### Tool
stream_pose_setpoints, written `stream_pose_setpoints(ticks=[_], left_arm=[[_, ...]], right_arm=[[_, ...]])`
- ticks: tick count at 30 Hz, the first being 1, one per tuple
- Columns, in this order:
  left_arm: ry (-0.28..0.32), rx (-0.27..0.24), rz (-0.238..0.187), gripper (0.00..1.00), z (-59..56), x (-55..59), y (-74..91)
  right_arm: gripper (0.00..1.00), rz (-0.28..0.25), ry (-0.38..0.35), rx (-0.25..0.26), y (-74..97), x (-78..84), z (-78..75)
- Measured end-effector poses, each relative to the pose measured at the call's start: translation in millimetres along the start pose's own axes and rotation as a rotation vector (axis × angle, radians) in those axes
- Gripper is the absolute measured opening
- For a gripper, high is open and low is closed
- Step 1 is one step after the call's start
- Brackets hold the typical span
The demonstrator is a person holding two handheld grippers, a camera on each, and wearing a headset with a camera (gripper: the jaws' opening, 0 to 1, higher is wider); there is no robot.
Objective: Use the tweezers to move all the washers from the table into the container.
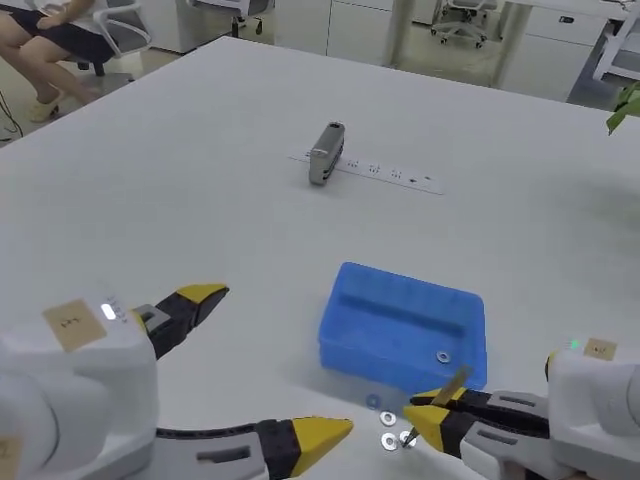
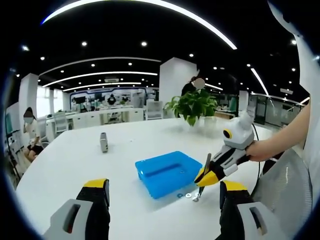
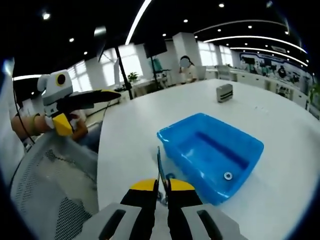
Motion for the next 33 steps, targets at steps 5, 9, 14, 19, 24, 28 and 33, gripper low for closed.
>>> stream_pose_setpoints(ticks=[5,9,14,19,24,28,33], left_arm=[[0.0,-0.001,-0.002,0.93,-0.1,-0.5,0.2],[-0.001,-0.003,-0.005,0.93,0.0,-1.0,0.4],[0.001,-0.004,-0.009,0.93,0.7,-1.4,1.0],[0.003,0.004,-0.02,0.93,-0.1,-2.9,1.3],[0.006,0.006,-0.026,0.93,0.3,-3.3,1.8],[0.012,0.007,-0.029,0.92,0.5,-3.3,2.0],[0.0,0.009,-0.046,0.92,0.3,-5.6,2.4]], right_arm=[[0.04,0.024,0.147,-0.018,-0.5,0.3,9.1],[0.02,0.041,0.203,-0.001,-0.8,0.4,9.8],[0.02,-0.013,0.06,0.028,4.2,-4.1,-2.0],[0.03,-0.069,0.003,0.03,18.4,-18.0,-3.8],[0.03,-0.097,0.003,0.031,27.9,-29.4,-5.2],[0.03,-0.114,-0.007,0.028,31.4,-36.7,-7.3],[0.03,-0.117,-0.021,0.02,32.9,-43.9,-10.1]])
Point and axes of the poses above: the centre of the closed fingertips' face, and the gripper's own axes: y roughly backward along the fingers, z roughly to its left, x roughly out of its underside, the point moved 5 cm from there along y, roughly backward along the fingers, and after that the axes turned 2 degrees about x, right-handed, at the moved point
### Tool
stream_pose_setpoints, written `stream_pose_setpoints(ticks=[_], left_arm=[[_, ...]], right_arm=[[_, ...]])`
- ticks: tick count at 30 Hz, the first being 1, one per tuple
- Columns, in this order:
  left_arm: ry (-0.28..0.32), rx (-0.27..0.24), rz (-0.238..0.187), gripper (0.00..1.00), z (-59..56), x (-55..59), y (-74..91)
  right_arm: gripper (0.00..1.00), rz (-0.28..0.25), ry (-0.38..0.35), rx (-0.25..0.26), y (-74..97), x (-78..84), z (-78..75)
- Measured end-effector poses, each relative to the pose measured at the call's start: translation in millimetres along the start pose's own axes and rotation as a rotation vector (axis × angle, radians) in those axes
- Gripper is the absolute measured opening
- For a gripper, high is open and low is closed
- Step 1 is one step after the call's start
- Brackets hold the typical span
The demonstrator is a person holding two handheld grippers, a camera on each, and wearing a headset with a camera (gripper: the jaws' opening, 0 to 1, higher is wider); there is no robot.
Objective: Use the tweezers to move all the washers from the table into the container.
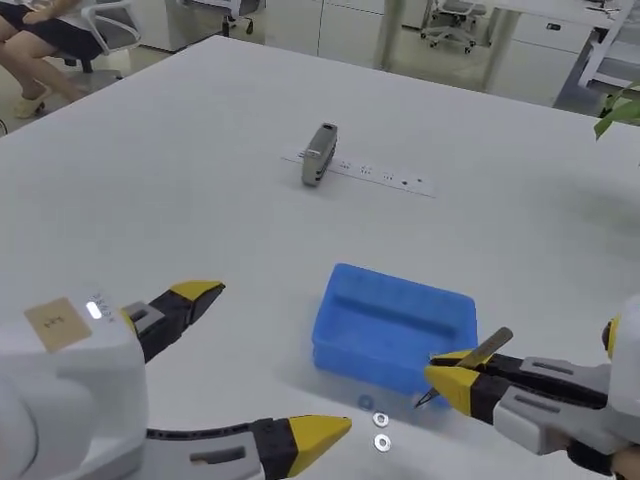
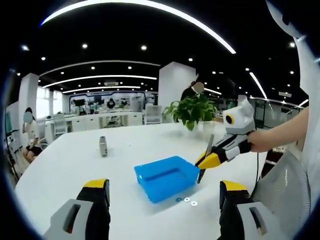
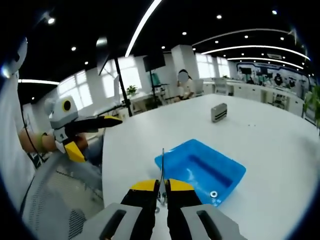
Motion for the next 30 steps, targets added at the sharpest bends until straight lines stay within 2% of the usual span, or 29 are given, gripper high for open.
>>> stream_pose_setpoints(ticks=[2,6,11,14,16,19,21,24,26,30], left_arm=[[-0.003,-0.006,0.016,0.92,0.6,1.9,0.2],[-0.006,-0.012,0.009,0.92,0.7,0.6,0.2],[-0.004,-0.012,0.016,0.91,0.9,1.6,0.4],[-0.039,-0.005,0.041,0.82,-1.2,3.8,0.5],[-0.057,-0.012,0.045,0.84,-1.9,3.9,-0.3],[-0.043,0.004,0.053,0.83,-2.5,5.4,-0.5],[-0.039,-0.003,0.045,0.83,-1.0,4.8,0.4],[0.001,-0.007,0.029,0.83,2.2,4.0,2.1],[0.015,-0.012,0.021,0.83,3.6,3.4,3.1],[0.024,-0.017,0.014,0.82,4.2,2.9,3.3]], right_arm=[[0.03,0.001,0.004,-0.007,0.9,-3.0,-1.2],[0.03,0.008,0.018,-0.008,1.7,-9.7,-6.4],[0.03,-0.008,0.014,-0.013,1.2,-21.7,-12.8],[0.03,-0.009,0.015,-0.009,-1.2,-27.1,-17.9],[0.03,-0.013,0.012,-0.004,-2.3,-29.6,-21.0],[0.03,-0.021,0.001,0.002,-4.1,-33.6,-26.3],[0.03,-0.029,-0.014,0.009,-6.0,-35.9,-31.3],[0.03,-0.029,-0.027,0.015,-10.4,-35.3,-38.3],[0.03,-0.012,-0.05,0.031,-14.3,-31.2,-45.0],[0.03,0.019,-0.043,0.044,-21.7,-26.2,-53.1]])
Point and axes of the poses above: the centre of the closed fingertips' face, and the gripper's own axes: y roughly backward along the fingers, z roughly to its left, x roughly out of its underside, the point moved 5 cm from there along y, roughly backward along the fingers, and after that the axes turned 2 degrees about x, right-handed, at the moved point
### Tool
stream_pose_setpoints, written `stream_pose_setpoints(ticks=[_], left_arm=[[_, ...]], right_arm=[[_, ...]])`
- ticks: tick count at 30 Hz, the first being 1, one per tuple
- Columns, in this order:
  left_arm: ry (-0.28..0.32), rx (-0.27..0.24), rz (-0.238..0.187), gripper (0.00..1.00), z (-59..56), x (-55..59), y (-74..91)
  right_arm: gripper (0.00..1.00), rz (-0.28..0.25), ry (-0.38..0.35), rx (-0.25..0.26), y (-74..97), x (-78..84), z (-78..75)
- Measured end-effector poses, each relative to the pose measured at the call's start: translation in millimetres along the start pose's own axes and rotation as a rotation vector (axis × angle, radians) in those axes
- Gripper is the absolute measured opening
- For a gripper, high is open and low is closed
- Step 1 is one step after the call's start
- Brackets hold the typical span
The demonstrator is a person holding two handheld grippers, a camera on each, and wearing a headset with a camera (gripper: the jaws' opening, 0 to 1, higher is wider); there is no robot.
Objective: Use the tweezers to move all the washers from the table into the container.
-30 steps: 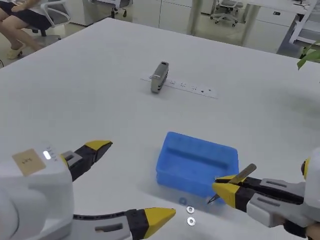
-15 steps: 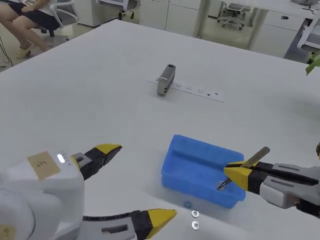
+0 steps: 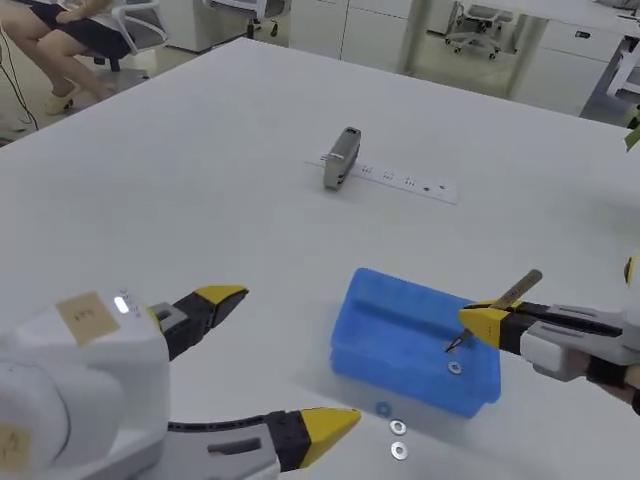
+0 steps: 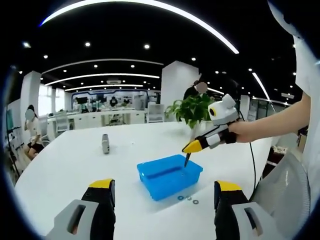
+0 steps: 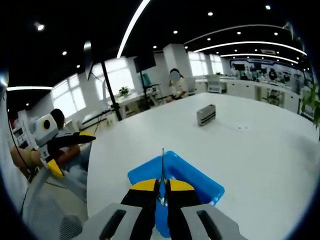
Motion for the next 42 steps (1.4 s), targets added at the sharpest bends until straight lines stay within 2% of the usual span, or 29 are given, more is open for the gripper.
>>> stream_pose_setpoints(ticks=[6,16,31,42], left_arm=[[0.001,0.008,0.006,0.82,-1.5,0.3,-0.9],[0.012,0.003,0.003,0.82,0.4,0.9,-0.7],[0.012,0.004,0.008,0.82,0.4,2.6,-1.2],[0.016,0.001,0.005,0.82,0.0,2.1,-1.3]], right_arm=[[0.03,0.048,-0.003,0.018,-13.3,7.9,-12.2],[0.03,0.103,-0.01,0.018,-31.1,17.6,-21.4],[0.03,0.141,-0.02,0.034,-37.9,25.5,-28.0],[0.03,0.161,-0.014,0.022,-41.4,28.9,-26.4]])
Point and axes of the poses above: the centre of the closed fingertips' face, and the gripper's own axes: y roughly backward along the fingers, z roughly to its left, x roughly out of its underside, the point moved 5 cm from there along y, roughly backward along the fingers, and after that the axes turned 2 degrees about x, right-handed, at the moved point
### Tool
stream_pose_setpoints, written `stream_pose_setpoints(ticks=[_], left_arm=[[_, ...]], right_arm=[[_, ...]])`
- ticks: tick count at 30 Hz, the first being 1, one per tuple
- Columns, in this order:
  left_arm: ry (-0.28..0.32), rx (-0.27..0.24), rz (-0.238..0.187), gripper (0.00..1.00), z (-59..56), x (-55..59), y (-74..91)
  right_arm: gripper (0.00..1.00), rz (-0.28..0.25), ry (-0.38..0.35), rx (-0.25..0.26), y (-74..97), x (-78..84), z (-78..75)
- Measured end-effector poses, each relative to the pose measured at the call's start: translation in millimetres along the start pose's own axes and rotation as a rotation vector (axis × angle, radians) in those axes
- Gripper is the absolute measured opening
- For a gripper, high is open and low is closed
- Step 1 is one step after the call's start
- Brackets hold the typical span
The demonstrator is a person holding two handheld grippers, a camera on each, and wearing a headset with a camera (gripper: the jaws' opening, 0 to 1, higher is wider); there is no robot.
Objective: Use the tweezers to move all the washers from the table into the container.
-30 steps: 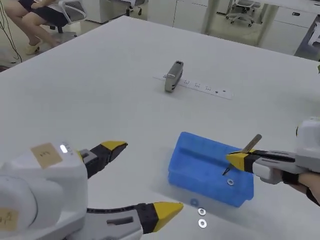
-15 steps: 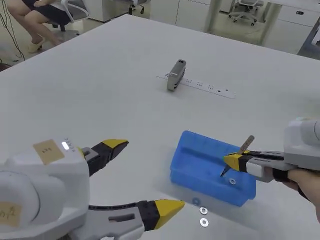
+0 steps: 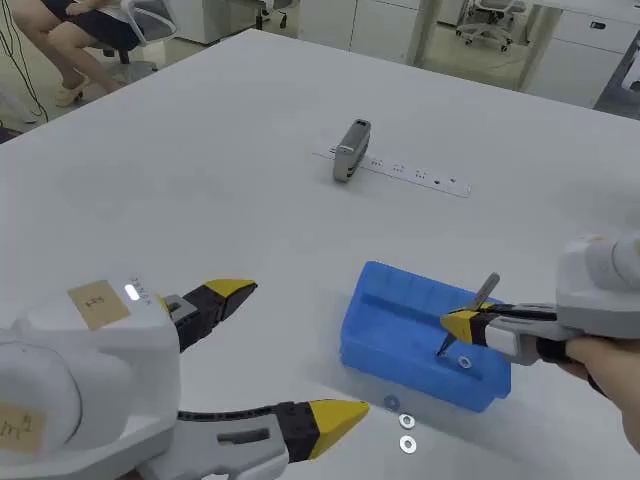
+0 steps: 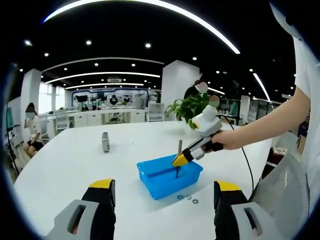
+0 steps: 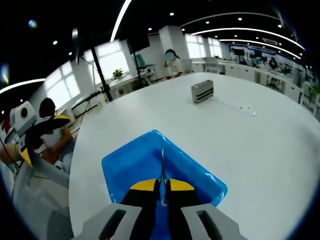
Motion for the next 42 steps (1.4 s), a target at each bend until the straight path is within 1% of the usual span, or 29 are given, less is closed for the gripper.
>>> stream_pose_setpoints(ticks=[4,8,14,17,22,25,29,34,38,42], left_arm=[[0.0,0.0,-0.002,0.82,0.3,-0.2,0.2],[0.002,0.0,-0.002,0.82,1.4,0.3,0.6],[0.002,-0.001,-0.006,0.82,2.2,0.2,1.0],[0.003,0.0,-0.008,0.82,1.9,-0.4,1.0],[0.003,0.001,-0.007,0.82,1.1,-0.8,0.7],[0.003,0.003,-0.009,0.82,0.9,-1.1,0.7],[0.002,0.004,-0.008,0.82,0.2,-1.4,0.5],[0.003,0.007,-0.006,0.82,-1.0,-1.6,0.4],[0.0,0.012,-0.002,0.82,-1.4,-0.9,0.1],[-0.001,0.014,0.001,0.82,-1.6,-0.4,0.1]], right_arm=[[0.04,-0.005,-0.007,0.001,1.5,0.1,0.1],[0.04,-0.025,-0.028,0.0,5.9,-0.9,1.0],[0.04,-0.052,-0.026,-0.001,15.1,-4.1,7.1],[0.04,-0.077,-0.024,-0.001,21.2,-8.0,11.1],[0.04,-0.119,-0.027,-0.011,31.3,-14.4,20.4],[0.04,-0.142,-0.028,-0.023,38.1,-16.8,28.7],[0.04,-0.162,-0.024,-0.028,45.3,-18.9,36.6],[0.04,-0.195,-0.04,-0.042,53.1,-20.9,46.0],[0.04,-0.2,-0.054,-0.061,54.7,-17.6,54.2],[0.04,-0.193,-0.072,-0.078,52.9,-8.9,62.7]])
Point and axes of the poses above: the centre of the closed fingertips' face, and the gripper's own axes: y roughly backward along the fingers, z roughly to its left, x roughly out of its underside, the point moved 5 cm from there along y, roughly backward along the fingers, and after that the axes turned 2 degrees about x, right-handed, at the moved point
